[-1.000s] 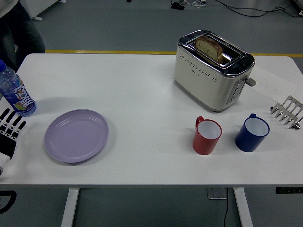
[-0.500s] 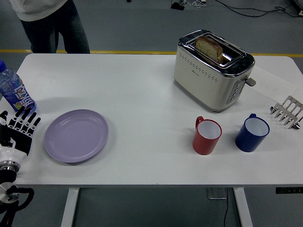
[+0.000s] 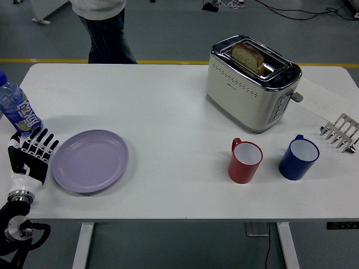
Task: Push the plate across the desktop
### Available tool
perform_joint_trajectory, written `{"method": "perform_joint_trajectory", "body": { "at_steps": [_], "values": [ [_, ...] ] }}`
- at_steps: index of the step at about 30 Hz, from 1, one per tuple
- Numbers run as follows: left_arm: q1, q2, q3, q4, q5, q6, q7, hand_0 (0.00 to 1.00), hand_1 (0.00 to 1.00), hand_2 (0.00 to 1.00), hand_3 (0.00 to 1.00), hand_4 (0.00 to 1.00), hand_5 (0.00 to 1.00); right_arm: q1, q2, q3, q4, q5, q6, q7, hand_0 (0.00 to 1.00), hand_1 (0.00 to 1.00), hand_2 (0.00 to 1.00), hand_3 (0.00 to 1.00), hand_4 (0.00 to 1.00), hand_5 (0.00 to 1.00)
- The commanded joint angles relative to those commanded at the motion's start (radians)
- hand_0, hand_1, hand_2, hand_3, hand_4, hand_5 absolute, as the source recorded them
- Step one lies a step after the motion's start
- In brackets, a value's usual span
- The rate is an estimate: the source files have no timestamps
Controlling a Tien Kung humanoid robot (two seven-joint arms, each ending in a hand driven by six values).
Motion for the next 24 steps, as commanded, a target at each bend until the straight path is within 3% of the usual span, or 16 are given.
{"method": "perform_joint_trajectory", "body": {
  "at_steps": [24],
  "values": [
    [-0.011,-0.024,0.068,-0.002,-0.032,0.019,-0.023,0.699,0.727,0.716,0.605,0.547,0.998,0.009,0.000,0.022,0.001,-0.051,0.019,-0.010,0.597,0.591,0.651,0.663,0.174,0.738]
  ]
}}
